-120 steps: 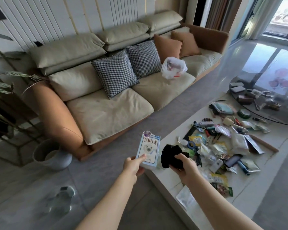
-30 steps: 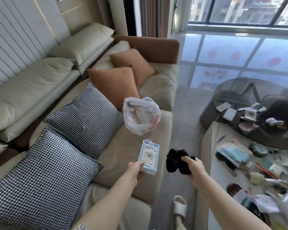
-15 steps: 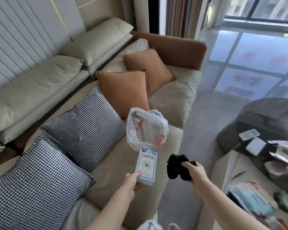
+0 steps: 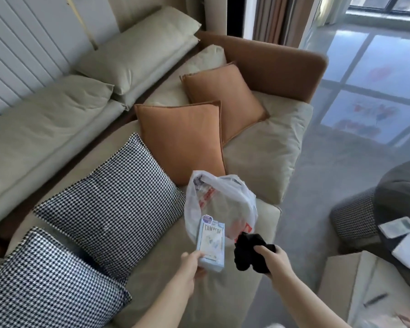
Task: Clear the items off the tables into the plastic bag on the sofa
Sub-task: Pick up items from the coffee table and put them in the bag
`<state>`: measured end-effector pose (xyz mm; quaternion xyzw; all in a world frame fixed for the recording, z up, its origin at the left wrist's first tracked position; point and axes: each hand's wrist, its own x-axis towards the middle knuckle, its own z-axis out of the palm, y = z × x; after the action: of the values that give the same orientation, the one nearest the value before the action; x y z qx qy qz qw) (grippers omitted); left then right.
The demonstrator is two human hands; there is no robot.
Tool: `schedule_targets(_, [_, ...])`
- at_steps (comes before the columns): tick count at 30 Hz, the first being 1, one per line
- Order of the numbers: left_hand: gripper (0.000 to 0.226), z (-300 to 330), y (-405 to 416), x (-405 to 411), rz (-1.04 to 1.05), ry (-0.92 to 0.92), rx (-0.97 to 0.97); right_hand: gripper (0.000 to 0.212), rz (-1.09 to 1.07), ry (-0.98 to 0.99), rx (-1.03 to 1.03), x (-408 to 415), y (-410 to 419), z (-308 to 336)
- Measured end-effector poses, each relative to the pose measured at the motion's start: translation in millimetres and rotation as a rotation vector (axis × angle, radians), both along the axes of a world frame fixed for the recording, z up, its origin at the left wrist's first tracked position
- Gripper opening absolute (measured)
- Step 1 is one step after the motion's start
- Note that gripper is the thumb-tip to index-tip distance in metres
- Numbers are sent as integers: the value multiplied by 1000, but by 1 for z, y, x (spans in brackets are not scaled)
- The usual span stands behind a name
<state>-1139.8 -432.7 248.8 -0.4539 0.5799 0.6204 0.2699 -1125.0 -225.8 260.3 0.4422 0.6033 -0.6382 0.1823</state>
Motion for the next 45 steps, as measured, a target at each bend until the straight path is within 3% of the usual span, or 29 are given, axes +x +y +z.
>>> schedule_targets(4, [31,-26,3,-27,31,-43,-28,4,-5,4,-38,-46,-14,-24])
schedule_targets(13, [27,-102,15,-115,107,-15,-27,23,6,-113,-43,-139,-34,-116])
schedule_targets(16, [31,-133,18,-138,86,8,-31,20,-20,-121,-31,-159,-32,-143])
schedule_targets(22, [22,-185,23,-165,-16,6,-122,32,-91,-166,-37,-188,-36,-191])
schedule_targets(26, [27,-204,25,-168,-128,19,-138,47,-70,-98,-42,-193,-40,-208])
schedule_targets(30, [48,-203,26,-165,-350,78,-174,56,245,-102,146,-189,-38,-204])
schedule_targets(33, [54,-194,30,-164,-557,152,-252,69,623,70,386,-183,-35,-190])
schedule_targets(38, [56,-187,29,-160,-800,251,-351,54,1205,359,718,-188,-28,-175])
schedule_targets(42, [51,-191,23,-159,-1226,327,-584,38,1660,763,1188,-215,-21,-169])
schedule_targets(44, [50,-195,18,-158,-1495,340,-751,33,1854,726,1309,-225,-18,-177])
schedule_targets(45, [51,-197,16,-156,-1608,327,-797,33,1910,612,1320,-230,-16,-182])
